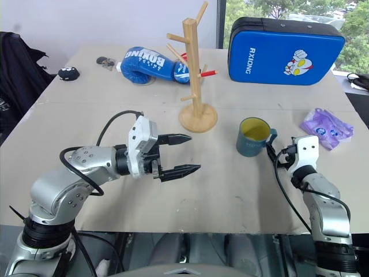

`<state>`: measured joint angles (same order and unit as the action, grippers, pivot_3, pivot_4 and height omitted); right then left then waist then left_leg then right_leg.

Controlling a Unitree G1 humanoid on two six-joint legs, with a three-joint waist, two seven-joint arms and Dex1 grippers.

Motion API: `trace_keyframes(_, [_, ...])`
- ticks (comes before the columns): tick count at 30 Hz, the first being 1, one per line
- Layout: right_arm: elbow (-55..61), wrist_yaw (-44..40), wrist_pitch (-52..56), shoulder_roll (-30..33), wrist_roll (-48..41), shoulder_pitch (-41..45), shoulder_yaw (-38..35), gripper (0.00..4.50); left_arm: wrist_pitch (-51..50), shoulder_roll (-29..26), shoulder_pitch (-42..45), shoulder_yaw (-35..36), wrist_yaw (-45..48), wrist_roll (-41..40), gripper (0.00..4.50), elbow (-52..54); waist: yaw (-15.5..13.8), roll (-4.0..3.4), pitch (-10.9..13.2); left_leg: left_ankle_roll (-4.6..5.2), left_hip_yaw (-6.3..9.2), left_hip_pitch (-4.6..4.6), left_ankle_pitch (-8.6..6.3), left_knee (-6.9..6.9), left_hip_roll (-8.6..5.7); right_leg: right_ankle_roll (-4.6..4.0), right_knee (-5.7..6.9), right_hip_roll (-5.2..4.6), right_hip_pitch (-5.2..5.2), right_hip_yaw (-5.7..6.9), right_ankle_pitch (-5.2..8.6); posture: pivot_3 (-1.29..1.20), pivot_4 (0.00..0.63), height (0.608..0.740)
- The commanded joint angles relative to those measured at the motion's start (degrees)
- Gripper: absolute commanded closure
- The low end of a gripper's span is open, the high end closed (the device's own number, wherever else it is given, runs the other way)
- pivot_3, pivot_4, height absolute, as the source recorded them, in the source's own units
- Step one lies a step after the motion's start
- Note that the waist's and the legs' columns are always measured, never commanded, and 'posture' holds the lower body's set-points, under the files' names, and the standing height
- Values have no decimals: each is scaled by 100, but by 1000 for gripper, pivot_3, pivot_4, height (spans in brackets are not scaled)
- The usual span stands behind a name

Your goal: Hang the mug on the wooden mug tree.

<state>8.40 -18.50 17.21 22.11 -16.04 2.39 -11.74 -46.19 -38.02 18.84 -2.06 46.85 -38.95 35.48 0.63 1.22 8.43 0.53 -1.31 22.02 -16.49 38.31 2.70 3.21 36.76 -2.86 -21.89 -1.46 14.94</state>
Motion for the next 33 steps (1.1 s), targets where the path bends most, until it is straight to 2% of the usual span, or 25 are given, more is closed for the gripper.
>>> trace_keyframes(1, [-119, 139, -217, -100, 111, 220, -43, 50, 2, -116, 131, -7, 112, -142, 0, 167, 4, -2, 2, 0, 0, 0, 0, 0, 0, 0, 0, 0, 0, 0, 0, 0, 150, 737])
trace_keyframes(5, [-366, 107, -288, -285, 114, 380, 42, 50, 171, -147, 53, -64, 187, -72, 0, 130, 7, -4, 3, 0, 0, -1, 0, 0, 0, 0, 1, 0, 0, -1, 0, 0, 150, 737])
trace_keyframes(8, [-753, 209, -420, -630, -58, 625, -85, 773, 338, -134, -52, -102, 239, 4, 0, 83, 10, -4, 3, -1, -2, -1, 0, 1, 0, 0, 0, 0, 1, -2, 0, 0, 150, 737])
trace_keyframes(9, [-859, 213, -462, -684, -76, 677, -118, 1152, 393, -132, -69, -115, 250, 36, 0, 62, 13, -7, 5, -1, -2, -2, 0, 0, 0, 0, 1, 0, 1, -3, 0, 0, 150, 737])
trace_keyframes(11, [-1003, 168, -560, -724, -50, 711, -119, 2334, 442, -134, -70, -127, 255, 53, 0, 41, -6, -14, 9, -1, -1, -1, 1, 0, 0, 0, 1, 0, 1, -2, 0, 0, 150, 737])
trace_keyframes(12, [-1063, 138, -605, -735, -19, 708, -80, 2586, 437, -122, -39, -122, 242, 37, 0, 27, -16, -14, 9, -1, -1, 0, 1, 0, 0, 0, 1, 0, 1, 0, 0, 0, 150, 737])
trace_keyframes(16, [-1189, -3, -794, -660, 210, 640, 147, 4449, 377, -62, 213, -143, 197, 25, 0, -104, -7, -14, 9, -1, -1, 0, 1, 1, -1, 1, 0, -1, 1, -1, -1, 0, 150, 737])
trace_keyframes(22, [-766, -169, -588, -278, 248, 720, 149, 4449, 330, 11, 486, -248, 132, 52, 0, -259, -8, -17, 10, -1, 0, -4, 1, 2, -3, 2, 1, -2, 7, 0, -1, 0, 150, 737])
trace_keyframes(26, [-138, -765, 124, 389, 28, 1004, 295, 4449, 307, 76, 564, -267, 66, 22, 0, -251, 0, -20, 15, -1, 1, 0, 1, 1, -4, 2, -1, -2, 5, 0, -1, 0, 150, 737])
trace_keyframes(30, [205, -2083, 921, 1361, -495, 1948, 593, 4449, 229, -41, 681, -82, -31, 43, 0, -346, 50, -32, 29, 0, -2, -5, 0, 2, -2, 2, 2, 1, 4, -7, -2, 0, 150, 737])
trace_keyframes(33, [-147, -3010, 1388, 1902, -638, 3023, 1024, 4449, 144, -113, 896, 196, -147, -18, 0, -583, 22, -30, 30, 1, 2, -9, 0, 0, -1, 2, 3, 5, 6, -4, -2, 0, 150, 737])
